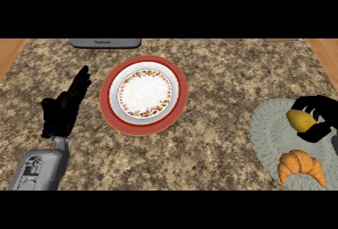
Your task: Pick the lemon from the placemat and place it in the plate
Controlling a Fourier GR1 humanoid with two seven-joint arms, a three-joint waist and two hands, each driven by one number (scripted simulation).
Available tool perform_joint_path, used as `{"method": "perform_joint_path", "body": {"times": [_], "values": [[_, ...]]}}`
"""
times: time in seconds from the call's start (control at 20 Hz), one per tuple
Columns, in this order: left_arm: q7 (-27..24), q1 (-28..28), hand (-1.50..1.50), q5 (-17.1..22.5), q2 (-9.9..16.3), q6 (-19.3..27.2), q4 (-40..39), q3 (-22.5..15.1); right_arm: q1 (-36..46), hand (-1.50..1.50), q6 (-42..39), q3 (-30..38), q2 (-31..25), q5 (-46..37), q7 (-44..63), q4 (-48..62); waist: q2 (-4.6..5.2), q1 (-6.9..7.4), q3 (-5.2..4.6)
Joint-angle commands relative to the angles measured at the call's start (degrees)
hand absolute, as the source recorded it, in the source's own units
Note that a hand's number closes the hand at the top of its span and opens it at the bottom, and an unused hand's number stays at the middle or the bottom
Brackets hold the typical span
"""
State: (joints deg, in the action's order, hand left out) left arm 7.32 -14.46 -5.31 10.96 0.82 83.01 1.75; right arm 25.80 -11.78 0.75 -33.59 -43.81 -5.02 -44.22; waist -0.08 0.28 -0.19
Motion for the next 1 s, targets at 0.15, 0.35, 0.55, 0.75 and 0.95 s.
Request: {"method": "perform_joint_path", "body": {"times": [0.15, 0.35, 0.55, 0.75, 0.95], "values": [[1.39, 0.56, 0.0, -1.33, -1.63, 1.06, 0.98, -1.17, -2.34, 1.5, -1.12, -6.92, 10.5, -4.75, 17.73, -17.01, -0.35, -0.94, 0.09], [-2.57, -0.1, 0.0, -1.44, -0.82, 1.08, -3.68, 0.72, -5.6, 1.5, 2.29, -10.95, 16.75, -8.15, 24.27, -26.41, -0.19, -1.24, 0.11], [-0.95, 0.85, 0.0, -0.53, -0.61, -0.28, 0.25, 0.14, -5.48, 1.5, 10.85, -8.21, 15.17, -9.0, 20.28, -31.08, -0.1, -0.75, 0.2], [-4.9, 3.13, 0.0, -0.48, -0.66, -0.4, -2.6, 0.86, -4.4, 1.5, 15.64, -9.34, 18.53, -9.27, 20.25, -41.46, -0.15, -1.08, 0.13], [0.64, -0.72, 0.0, -0.29, -0.7, 0.27, -0.7, 1.25, -4.0, 1.5, 13.41, -9.8, 18.23, -7.3, 18.48, -49.85, -0.12, -0.88, 0.18]]}}
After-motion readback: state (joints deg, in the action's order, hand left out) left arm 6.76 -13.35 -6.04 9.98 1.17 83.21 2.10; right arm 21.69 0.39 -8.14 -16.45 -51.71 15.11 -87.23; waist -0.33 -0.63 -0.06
